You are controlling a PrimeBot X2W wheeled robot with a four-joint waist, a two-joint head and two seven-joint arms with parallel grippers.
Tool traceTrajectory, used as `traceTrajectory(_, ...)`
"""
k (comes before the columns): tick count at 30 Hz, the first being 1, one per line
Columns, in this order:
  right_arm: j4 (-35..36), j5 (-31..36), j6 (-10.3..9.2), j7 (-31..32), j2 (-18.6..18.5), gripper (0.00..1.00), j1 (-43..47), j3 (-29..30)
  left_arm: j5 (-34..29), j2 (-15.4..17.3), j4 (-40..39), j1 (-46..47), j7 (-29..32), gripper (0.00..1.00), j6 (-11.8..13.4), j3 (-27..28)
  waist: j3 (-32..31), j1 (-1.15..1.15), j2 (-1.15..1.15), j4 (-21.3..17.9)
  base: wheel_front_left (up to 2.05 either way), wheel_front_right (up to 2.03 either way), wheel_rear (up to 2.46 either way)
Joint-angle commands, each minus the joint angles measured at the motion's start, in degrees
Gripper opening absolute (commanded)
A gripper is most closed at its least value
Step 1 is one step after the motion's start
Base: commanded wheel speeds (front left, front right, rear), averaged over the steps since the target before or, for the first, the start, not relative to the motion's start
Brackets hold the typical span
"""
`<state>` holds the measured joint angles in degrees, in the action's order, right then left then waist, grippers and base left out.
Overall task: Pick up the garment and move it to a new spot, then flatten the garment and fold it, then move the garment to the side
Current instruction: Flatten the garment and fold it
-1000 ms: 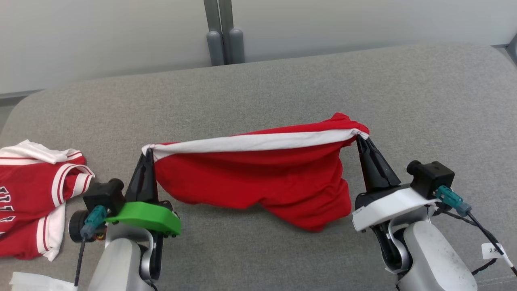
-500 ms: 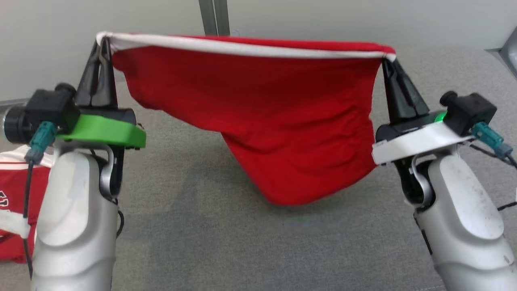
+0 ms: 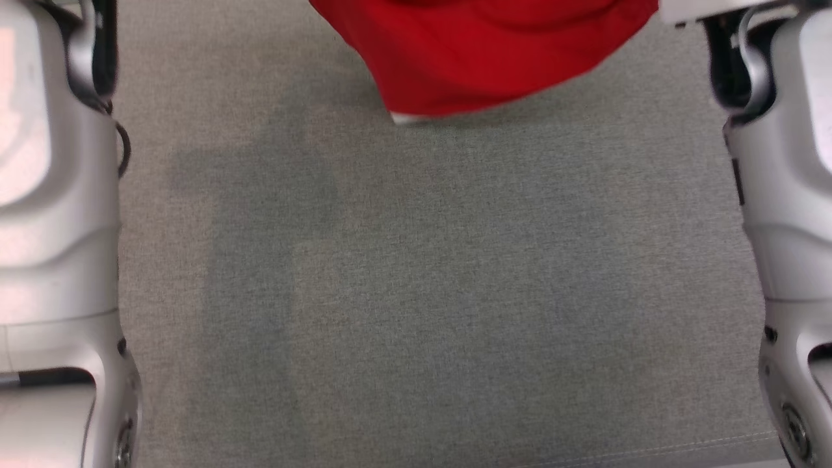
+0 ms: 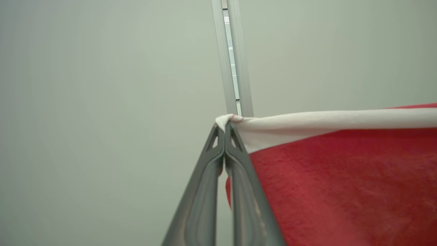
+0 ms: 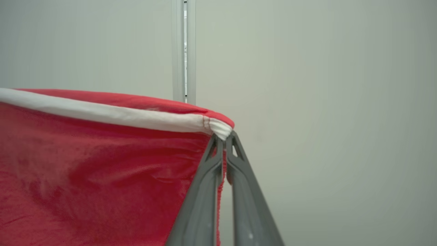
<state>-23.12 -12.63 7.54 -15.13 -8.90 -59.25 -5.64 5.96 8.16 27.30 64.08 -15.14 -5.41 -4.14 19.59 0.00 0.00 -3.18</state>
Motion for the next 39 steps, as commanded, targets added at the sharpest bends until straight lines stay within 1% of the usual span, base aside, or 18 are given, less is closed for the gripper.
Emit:
traceTrajectory(1,-0.7,1.3,-0.1,0.0,-0.7,0.0,-3.2,0.6,-1.0,0.9,0.4,3.3,0.0,0.0,0.6,0.3,8.8,0.0,0.0,3.2,0.0,0.0,0.0)
traceTrajectory(5,-1.8,5.9,-0.11,0.0,-2.4,0.0,-10.4,2.8,-2.5,1.7,-0.8,10.7,0.0,0.0,2.4,1.2,10.9,0.0,0.0,4.9,0.0,0.0,0.0)
traceTrajectory(7,-2.4,7.4,-0.16,0.0,-2.6,0.0,-13.0,4.6,-2.6,1.4,-1.9,12.9,0.0,0.0,3.1,1.7,12.0,0.0,0.0,5.8,0.0,0.0,0.0)
traceTrajectory(9,-3.4,9.1,-0.16,0.0,-2.9,0.0,-14.2,5.2,-2.4,0.8,-2.6,13.0,0.0,0.0,3.2,1.8,13.2,0.0,0.0,6.7,0.0,0.0,0.0)
traceTrajectory(13,-5.1,10.2,-0.16,0.0,-2.9,0.0,-12.8,5.4,-1.9,-0.4,-1.7,8.3,0.0,0.0,2.2,1.3,14.8,0.0,0.0,7.5,0.0,0.0,0.0)
traceTrajectory(15,-5.1,9.4,-0.16,0.0,-2.5,0.0,-10.8,5.9,-1.2,-1.1,-1.9,5.3,0.0,0.0,2.4,2.0,15.6,0.0,0.0,7.4,0.0,0.0,0.0)
traceTrajectory(18,-4.7,8.0,-0.16,0.0,-1.9,0.0,-5.6,5.2,0.3,-2.8,-2.3,-2.2,0.0,0.0,2.3,3.0,15.7,0.0,0.0,6.8,0.0,0.0,0.0)
traceTrajectory(24,-3.6,5.1,-0.17,0.0,-1.0,0.0,6.8,5.5,2.1,-4.6,-2.0,-15.8,0.0,0.0,2.0,2.9,13.1,0.0,0.0,5.9,0.0,0.0,0.0)
traceTrajectory(28,-2.6,2.4,-0.18,0.0,0.2,0.0,15.2,7.5,3.7,-4.8,-1.1,-24.0,0.0,0.0,2.0,1.5,9.9,0.0,0.0,5.4,0.0,0.0,0.0)
traceTrajectory(33,-2.3,-0.4,-0.18,-0.1,1.6,0.0,23.7,9.2,7.0,-4.8,-0.2,-31.2,0.0,0.0,3.3,-0.9,5.0,0.0,0.0,4.9,0.0,0.0,0.0)
traceTrajectory(37,-2.2,-1.2,-0.32,-0.1,2.3,0.0,29.0,8.9,8.1,-4.7,0.1,-35.3,0.0,0.0,4.2,-1.1,1.2,0.0,0.0,4.8,0.0,0.0,0.0)
traceTrajectory(39,-2.3,-1.5,-0.32,-0.1,2.6,0.0,31.6,8.3,8.2,-4.7,0.4,-37.5,0.0,0.0,4.2,-1.2,-0.9,0.0,0.0,4.8,0.0,0.0,0.0)
